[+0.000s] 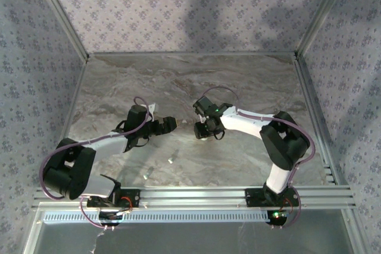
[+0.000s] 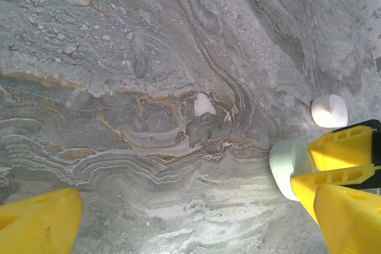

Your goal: Insert the wireless bluetooth earbuds into the charging case

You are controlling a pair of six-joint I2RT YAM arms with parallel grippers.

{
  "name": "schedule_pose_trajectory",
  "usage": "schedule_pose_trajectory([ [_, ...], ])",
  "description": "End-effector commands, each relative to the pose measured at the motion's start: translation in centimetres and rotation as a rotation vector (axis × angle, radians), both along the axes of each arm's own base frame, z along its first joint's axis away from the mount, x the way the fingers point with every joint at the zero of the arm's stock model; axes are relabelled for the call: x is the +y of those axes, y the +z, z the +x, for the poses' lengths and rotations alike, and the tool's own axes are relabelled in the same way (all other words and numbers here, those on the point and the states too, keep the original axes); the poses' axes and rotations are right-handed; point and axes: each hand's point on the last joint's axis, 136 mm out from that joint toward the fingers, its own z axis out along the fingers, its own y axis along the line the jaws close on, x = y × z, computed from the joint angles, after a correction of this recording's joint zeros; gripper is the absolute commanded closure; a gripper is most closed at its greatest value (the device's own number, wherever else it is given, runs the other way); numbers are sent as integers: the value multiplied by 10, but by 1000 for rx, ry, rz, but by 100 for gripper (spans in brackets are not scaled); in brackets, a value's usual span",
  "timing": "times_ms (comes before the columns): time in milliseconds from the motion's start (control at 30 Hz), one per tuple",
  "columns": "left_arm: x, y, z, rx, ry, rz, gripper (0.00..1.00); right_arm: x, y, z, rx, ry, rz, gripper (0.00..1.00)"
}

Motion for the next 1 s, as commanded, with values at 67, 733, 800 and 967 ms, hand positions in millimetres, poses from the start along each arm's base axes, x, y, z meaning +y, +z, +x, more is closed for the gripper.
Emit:
schedule_pose_trajectory([
  [67, -23, 16, 4, -31, -84, -77, 12, 2, 10, 2, 33, -67, 140, 54],
  [733, -71, 8, -11, 68, -261, -177, 54, 27, 29, 20, 123, -214, 508, 56],
  [800, -73, 5, -11, 82, -265, -180, 54, 29, 30, 20, 131, -219, 531, 56],
  [967, -76, 0, -11, 107, -273, -190, 52, 35, 32, 20, 155, -228, 590, 56],
])
